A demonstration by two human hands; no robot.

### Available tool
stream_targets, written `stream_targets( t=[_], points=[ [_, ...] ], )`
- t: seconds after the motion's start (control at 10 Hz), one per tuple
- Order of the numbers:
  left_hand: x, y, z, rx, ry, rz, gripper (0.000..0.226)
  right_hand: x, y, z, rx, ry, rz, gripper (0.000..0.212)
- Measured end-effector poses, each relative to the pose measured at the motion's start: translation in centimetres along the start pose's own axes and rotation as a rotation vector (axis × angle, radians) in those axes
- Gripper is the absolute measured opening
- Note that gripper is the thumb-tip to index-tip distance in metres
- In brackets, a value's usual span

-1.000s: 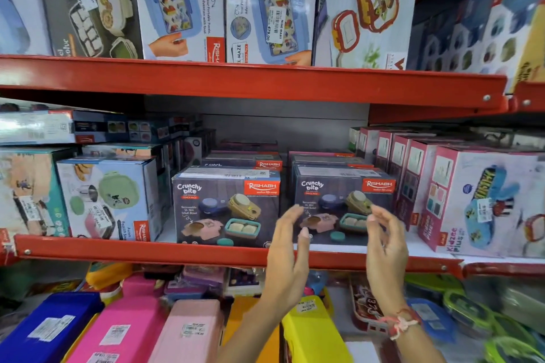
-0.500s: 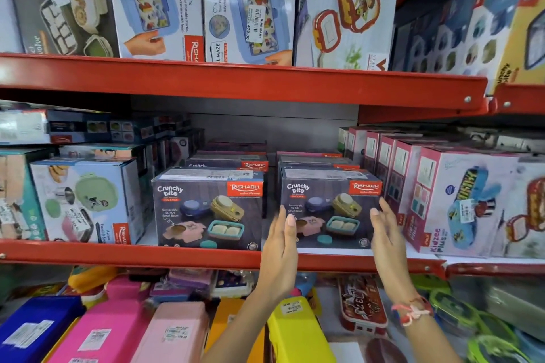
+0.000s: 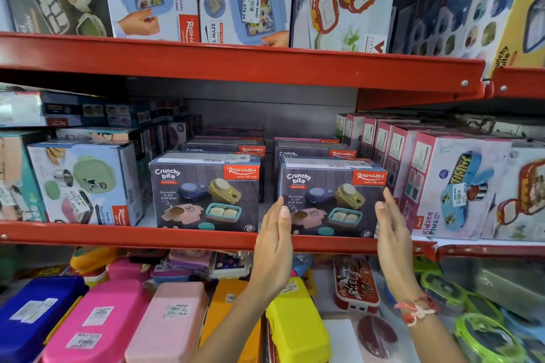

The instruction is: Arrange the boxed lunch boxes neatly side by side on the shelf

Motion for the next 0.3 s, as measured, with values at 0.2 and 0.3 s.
stream_targets(
  t=[0.2, 0.3],
  points=[
    [0.2, -0.2, 0.0, -0.01, 0.047, 0.011, 0.067, -0.1, -0.6, 0.1, 0.013, -0.062, -0.033, 0.057],
    [0.8, -0.2, -0.6, -0.065, 0.094, -0.028, 0.062, -0.8, -1.1, 1.1, 0.147, -0.26, -0.165, 0.059]
  ],
)
Point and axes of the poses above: each hand's wrist, its own y-axis towards the middle knuckle, its own x-axis out of the back of the hand, z = x × y, the point moved 1 cm from there along y, towards the middle knuckle, and after that the axes turned 7 degrees about -x, right-handed, at the moved point
